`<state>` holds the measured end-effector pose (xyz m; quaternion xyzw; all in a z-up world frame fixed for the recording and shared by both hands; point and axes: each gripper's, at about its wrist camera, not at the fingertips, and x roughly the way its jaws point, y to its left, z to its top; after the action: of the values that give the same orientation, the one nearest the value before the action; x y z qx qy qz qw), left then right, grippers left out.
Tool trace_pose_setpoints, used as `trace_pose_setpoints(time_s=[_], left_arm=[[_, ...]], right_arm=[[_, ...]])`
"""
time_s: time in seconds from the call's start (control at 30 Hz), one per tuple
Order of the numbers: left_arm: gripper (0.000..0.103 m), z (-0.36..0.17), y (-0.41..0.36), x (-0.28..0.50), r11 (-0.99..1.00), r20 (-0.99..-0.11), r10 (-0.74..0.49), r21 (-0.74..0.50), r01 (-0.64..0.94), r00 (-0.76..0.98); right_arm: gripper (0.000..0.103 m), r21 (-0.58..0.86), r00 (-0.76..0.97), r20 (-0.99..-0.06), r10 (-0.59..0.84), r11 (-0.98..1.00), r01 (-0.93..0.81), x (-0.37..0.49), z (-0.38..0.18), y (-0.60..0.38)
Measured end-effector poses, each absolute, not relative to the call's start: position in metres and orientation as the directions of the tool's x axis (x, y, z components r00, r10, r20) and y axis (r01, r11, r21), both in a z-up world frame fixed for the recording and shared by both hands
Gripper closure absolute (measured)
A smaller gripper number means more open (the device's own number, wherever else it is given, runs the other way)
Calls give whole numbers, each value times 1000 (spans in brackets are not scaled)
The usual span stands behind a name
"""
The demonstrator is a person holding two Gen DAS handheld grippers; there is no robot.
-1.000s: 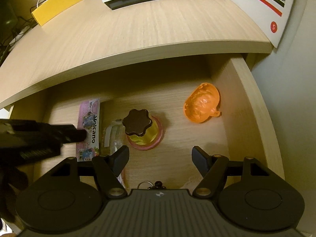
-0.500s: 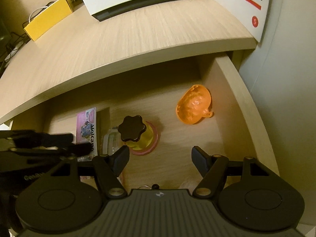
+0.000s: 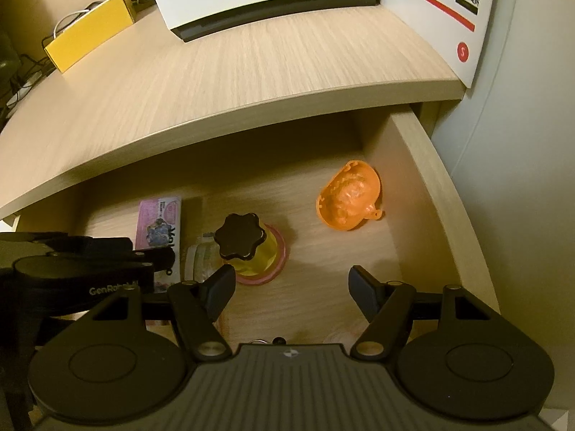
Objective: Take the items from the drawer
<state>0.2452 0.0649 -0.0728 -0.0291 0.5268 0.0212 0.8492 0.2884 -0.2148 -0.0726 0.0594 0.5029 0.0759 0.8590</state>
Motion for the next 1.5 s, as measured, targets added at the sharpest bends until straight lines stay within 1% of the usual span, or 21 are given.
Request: trace_pose_setpoints(time_s=[0.1, 0.2, 0.33, 0.37, 0.43, 0.53, 0.63, 0.7, 0.73, 0.77, 0.83, 0.87, 1.0, 1.23, 1.3, 1.33, 1.37, 1.5], left_arm=[[48, -73, 68, 243, 996, -905, -47, -73, -45, 424], [48, -75, 65, 242, 995, -907, -82, -99, -21, 413], [51, -82, 66, 246, 992, -905, -105, -122, -15, 411], [55, -83, 67, 247, 992, -901, -109, -126, -14, 420], [59, -80, 69, 245, 992, -899, -110, -127, -14, 424], [76, -77, 83, 238, 987, -904, -119, -153, -49, 410], [77, -80, 95, 230, 983, -913, -121, -165, -82, 390], [77, -79, 99, 228, 982, -914, -125, -170, -84, 385], [77, -83, 95, 231, 983, -914, -124, -167, -81, 386], [77, -83, 96, 230, 983, -914, -126, -168, -79, 386], [77, -84, 103, 228, 979, -913, -143, -189, -83, 382], [77, -84, 104, 228, 978, -914, -147, -191, -82, 378], [77, -83, 101, 225, 982, -917, -152, -181, -46, 369], [77, -82, 111, 222, 971, -909, -192, -231, -63, 369], [77, -82, 113, 222, 970, -908, -197, -236, -63, 369], [77, -82, 113, 222, 969, -908, -198, -237, -64, 369], [77, -82, 113, 222, 969, -908, -199, -238, -64, 369], [77, -81, 113, 221, 969, -909, -198, -237, -65, 368]], right_arm=[[32, 136, 480, -860, 171, 985, -107, 288, -71, -207], [32, 108, 467, -865, 183, 977, -183, 292, -68, -199], [32, 119, 464, -867, 183, 979, -163, 303, -62, -204], [32, 119, 464, -868, 178, 981, -154, 305, -61, -207], [32, 93, 461, -874, 156, 983, -156, 307, -61, -208], [32, 55, 457, -879, 135, 981, -183, 308, -61, -206], [32, 7, 476, -874, 95, 983, -185, 310, -61, -204], [35, -86, 509, -860, 32, 975, -207, 314, -63, -195], [41, -135, 520, -854, 1, 966, -223, 317, -64, -189], [50, -176, 528, -849, -23, 954, -242, 320, -66, -183], [54, -240, 526, -848, -63, 931, -276, 329, -74, -173], [55, -257, 523, -849, -77, 925, -281, 334, -77, -170], [55, -271, 495, -863, -101, 919, -285, 349, -87, -166], [55, -378, 493, -852, -179, 861, -341, 363, -97, -154], [58, -367, 472, -867, -161, 847, -384, 358, -99, -151], [63, -360, 465, -871, -156, 848, -389, 355, -99, -150], [65, -357, 461, -874, -156, 849, -390, 354, -99, -150], [69, -333, 441, -882, -165, 880, -338, 360, -99, -157]])
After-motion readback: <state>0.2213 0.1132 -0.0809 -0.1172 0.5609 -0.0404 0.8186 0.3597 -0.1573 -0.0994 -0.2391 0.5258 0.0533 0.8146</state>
